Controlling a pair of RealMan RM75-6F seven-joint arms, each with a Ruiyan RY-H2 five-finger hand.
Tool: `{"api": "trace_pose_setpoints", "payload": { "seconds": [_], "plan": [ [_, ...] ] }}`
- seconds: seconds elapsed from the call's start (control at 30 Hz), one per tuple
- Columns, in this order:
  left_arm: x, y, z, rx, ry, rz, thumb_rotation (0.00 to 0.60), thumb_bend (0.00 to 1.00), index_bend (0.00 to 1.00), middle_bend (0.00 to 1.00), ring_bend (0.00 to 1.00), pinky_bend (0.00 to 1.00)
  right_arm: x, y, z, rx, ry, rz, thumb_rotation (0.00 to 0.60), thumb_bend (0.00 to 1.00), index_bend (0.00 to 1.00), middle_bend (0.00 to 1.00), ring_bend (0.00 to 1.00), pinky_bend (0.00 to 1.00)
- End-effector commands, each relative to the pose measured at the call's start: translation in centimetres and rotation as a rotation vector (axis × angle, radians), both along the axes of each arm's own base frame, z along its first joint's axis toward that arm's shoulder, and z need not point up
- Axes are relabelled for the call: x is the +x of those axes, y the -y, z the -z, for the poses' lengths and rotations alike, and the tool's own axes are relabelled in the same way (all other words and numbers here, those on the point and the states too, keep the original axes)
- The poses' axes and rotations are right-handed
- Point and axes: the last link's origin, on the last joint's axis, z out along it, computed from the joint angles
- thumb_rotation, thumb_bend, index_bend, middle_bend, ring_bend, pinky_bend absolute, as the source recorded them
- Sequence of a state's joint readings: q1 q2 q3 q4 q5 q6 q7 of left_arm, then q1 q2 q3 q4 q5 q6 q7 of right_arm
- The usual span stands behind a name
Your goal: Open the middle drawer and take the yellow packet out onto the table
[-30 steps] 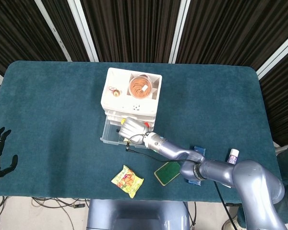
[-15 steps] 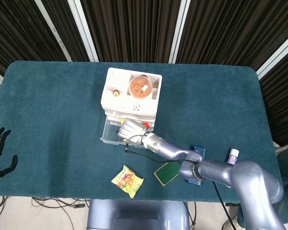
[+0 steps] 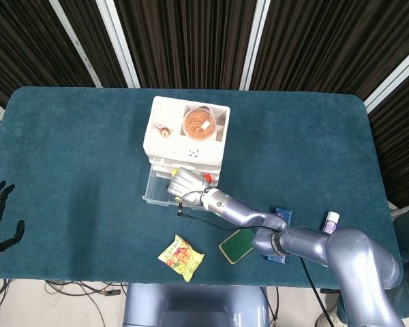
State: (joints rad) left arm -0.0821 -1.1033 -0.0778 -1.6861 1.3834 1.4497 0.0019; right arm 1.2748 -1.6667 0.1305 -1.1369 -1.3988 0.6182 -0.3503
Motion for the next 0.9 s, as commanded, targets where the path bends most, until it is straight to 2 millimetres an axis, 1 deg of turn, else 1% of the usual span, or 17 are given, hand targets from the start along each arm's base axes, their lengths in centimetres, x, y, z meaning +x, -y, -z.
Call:
{"api": "trace_pose_setpoints", "payload": {
  "seconds": [0.03, 0.33, 0.43, 0.6, 0.73, 0.9],
  "plan": [
    [0.0, 0.0, 0.0, 0.0, 0.0, 0.0, 0.6, 0.44, 0.07, 0.0, 0.0, 0.0, -0.1, 0.0, 0.0, 0.004, 0.001, 0.004, 0.6, 0.37, 0.51, 0.89, 1.0, 1.0],
    [0.0, 0.0, -0.1, 0.002, 0.003, -0.002, 0.6, 0.44, 0.07, 0.0, 0.0, 0.0, 0.0, -0.2, -0.1, 0.003, 0.016, 0.002, 0.6, 0.38, 0.55, 0.89, 1.0, 1.0],
    [0.0, 0.0, -0.1, 0.0, 0.005, -0.004, 0.6, 0.44, 0.07, 0.0, 0.0, 0.0, 0.6, -0.4, -1.2, 0.003, 0.072, 0.003, 0.6, 0.38, 0.56, 0.89, 1.0, 1.0],
    [0.0, 0.0, 0.0, -0.002, 0.005, -0.003, 0.6, 0.44, 0.07, 0.01, 0.0, 0.0, 0.9, -0.7, -2.7, 0.005, 0.118, 0.013, 0.6, 0.38, 0.56, 0.89, 1.0, 1.0],
    [0.0, 0.0, 0.0, -0.005, 0.001, 0.001, 0.6, 0.44, 0.07, 0.0, 0.0, 0.0, 0.7, -1.3, -5.7, -0.006, 0.155, 0.01, 0.6, 0.38, 0.56, 0.89, 1.0, 1.0],
    [0.1, 0.0, 0.1, -0.007, -0.003, 0.004, 0.6, 0.44, 0.07, 0.0, 0.0, 0.0, -0.2, -1.8, -9.2, -0.03, 0.194, 0.027, 0.6, 0.38, 0.56, 0.89, 1.0, 1.0]
  ]
}}
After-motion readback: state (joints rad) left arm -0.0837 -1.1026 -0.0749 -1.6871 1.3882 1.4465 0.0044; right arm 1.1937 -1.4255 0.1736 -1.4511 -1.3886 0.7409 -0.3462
